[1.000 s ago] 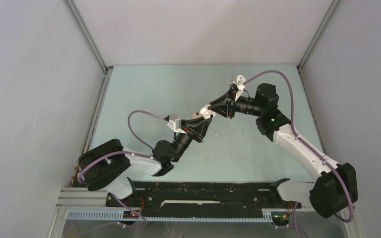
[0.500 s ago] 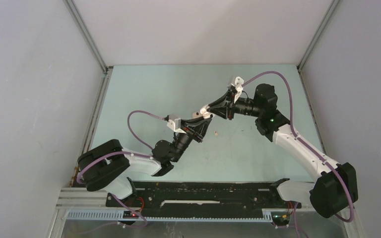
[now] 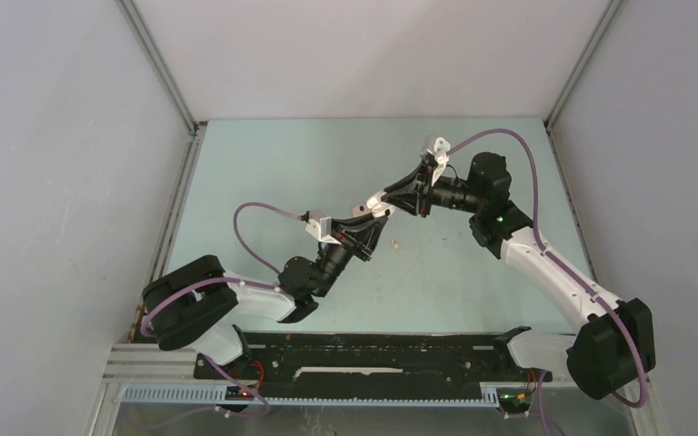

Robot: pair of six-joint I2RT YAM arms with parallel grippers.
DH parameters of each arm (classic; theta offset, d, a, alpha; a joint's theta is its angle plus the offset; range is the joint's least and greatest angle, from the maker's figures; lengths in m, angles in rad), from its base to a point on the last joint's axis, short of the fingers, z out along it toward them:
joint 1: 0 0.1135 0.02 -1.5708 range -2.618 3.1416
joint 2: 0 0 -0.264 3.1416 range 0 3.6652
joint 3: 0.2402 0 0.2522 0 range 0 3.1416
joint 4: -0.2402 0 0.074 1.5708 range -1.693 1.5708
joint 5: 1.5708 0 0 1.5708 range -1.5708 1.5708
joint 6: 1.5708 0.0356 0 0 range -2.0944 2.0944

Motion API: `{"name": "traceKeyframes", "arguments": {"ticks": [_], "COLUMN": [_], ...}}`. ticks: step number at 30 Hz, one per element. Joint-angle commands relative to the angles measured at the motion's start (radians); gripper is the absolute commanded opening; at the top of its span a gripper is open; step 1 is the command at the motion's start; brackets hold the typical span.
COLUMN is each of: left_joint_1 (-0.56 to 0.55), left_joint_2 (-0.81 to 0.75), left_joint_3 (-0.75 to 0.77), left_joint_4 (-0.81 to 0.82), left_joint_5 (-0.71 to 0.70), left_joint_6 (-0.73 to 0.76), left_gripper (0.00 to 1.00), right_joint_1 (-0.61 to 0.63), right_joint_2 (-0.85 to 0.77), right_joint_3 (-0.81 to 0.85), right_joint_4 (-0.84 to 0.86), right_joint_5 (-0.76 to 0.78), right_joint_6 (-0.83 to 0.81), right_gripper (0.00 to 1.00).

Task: Insert the wireless bluetooth earbuds into the charging case
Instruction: Place the earbud in the charging case.

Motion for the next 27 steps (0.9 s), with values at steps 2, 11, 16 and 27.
{"name": "traceKeyframes", "arguments": {"ticks": [2,11,16,27], "left_joint_1": [0.006,0.006,0.006,-0.002], "left_joint_2": [-0.017,-0.027,-0.034,-0.017], "left_joint_3": [-0.001,-0.009,-0.014,-0.006], "left_joint_4": [0.089,0.089,0.09,0.089], "left_joint_5": [-0.007,-0.012,-0.019,-0.013], "left_joint_6": [-0.004,0.007,0.029,0.075], "left_gripper": [0.0,0.0,0.0,0.0], "right_joint_1": [-0.016,-0.015,-0.011,-0.011], "right_joint_2": [-0.007,-0.001,-0.003,-0.008], "right_joint_3": [-0.003,-0.003,-0.003,-0.003], "right_joint_4": [0.032,0.025,0.009,-0.017], "right_joint_5": [0.016,0.021,0.036,0.1], "right_joint_6": [0.006,-0.003,-0.003,0.048], "right_gripper": [0.06,0.05,0.07,0.12]}}
